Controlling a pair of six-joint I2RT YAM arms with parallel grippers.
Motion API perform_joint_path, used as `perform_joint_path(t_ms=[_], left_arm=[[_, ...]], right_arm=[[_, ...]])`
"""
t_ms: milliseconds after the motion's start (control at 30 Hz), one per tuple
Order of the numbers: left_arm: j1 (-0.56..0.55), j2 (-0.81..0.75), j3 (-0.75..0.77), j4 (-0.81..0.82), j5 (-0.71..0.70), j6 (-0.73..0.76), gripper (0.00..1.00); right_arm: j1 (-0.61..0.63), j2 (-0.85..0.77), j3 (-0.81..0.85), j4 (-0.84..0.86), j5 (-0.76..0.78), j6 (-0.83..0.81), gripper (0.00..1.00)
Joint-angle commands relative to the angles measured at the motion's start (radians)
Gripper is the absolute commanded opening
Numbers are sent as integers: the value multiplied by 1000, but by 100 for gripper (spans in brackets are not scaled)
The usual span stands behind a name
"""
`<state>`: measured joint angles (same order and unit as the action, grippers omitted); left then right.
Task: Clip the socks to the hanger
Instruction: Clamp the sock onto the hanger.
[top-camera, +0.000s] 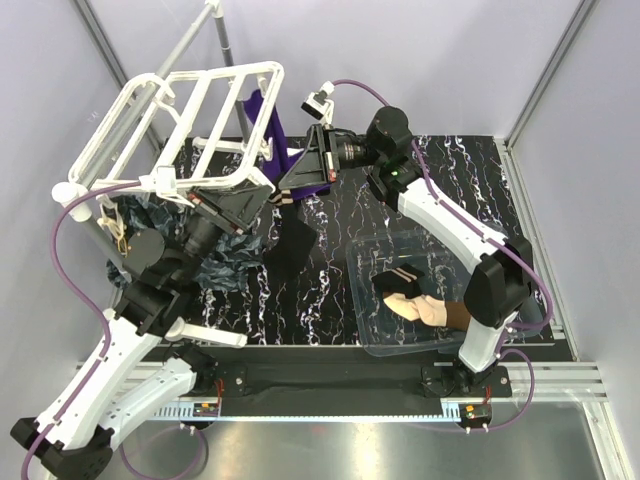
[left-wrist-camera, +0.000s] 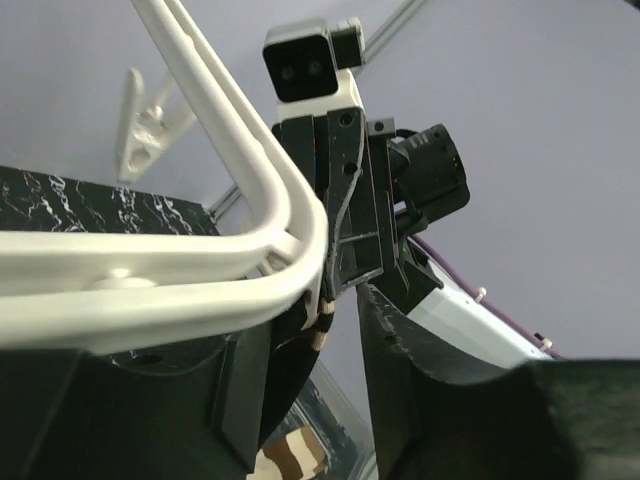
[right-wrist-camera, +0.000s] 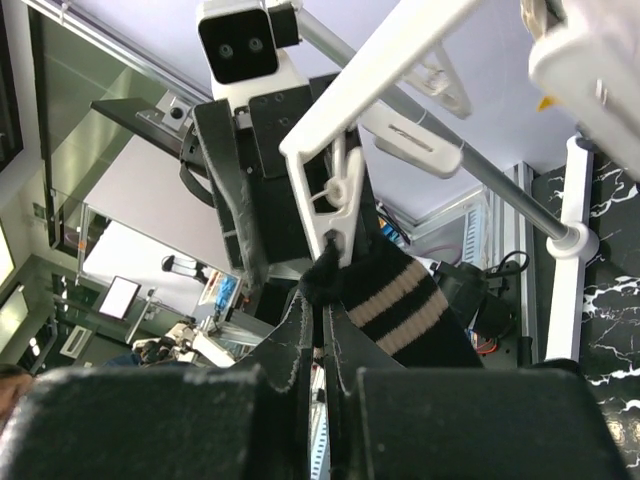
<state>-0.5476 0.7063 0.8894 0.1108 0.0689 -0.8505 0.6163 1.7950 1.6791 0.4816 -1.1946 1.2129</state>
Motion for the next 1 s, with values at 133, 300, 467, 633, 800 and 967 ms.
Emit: perform_joint_path(t_ms=[133, 300, 467, 633, 800, 967], left_arm=[[-12, -28, -9, -28, 51, 1, 64], [-12, -62, -6, -74, 45, 4, 83], [-12, -119, 32, -270, 16, -18, 87], [-14, -208, 72, -497, -38, 8, 87], [-12, -275, 104, -706, -138, 56, 89], [-12, -281, 102, -801, -265, 54, 89]], right_arm=[[11, 23, 50, 88, -19, 59, 7], [11, 24, 62, -33, -5, -31, 27], [10, 38, 152, -389, 62, -319, 30], [5, 89, 309, -690, 203, -530, 43], [11, 75, 346, -940, 386, -734, 65], [86, 30, 262, -936, 496, -821, 76]])
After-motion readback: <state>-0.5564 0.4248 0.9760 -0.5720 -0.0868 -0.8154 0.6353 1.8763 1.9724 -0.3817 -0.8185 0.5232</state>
